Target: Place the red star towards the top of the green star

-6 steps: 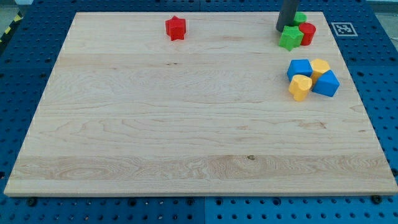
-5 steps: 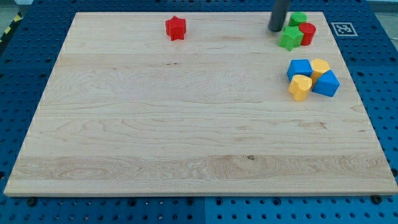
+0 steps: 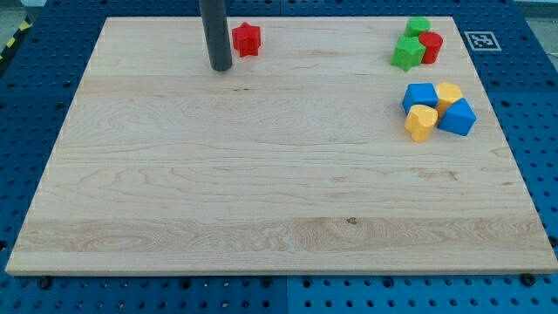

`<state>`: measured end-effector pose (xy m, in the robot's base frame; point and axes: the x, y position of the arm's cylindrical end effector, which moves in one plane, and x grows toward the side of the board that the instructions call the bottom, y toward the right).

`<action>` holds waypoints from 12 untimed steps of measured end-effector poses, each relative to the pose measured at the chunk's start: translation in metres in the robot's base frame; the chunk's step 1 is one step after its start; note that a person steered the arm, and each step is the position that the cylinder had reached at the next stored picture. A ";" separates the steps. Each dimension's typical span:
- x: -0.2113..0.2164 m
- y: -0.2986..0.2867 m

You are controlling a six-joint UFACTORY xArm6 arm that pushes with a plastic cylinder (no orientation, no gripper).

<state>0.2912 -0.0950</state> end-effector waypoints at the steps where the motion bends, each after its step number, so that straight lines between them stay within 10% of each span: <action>1: -0.037 0.037; 3: -0.037 0.189; 6: -0.029 0.010; 10: -0.086 0.159; 12: -0.078 0.127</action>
<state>0.2129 0.0319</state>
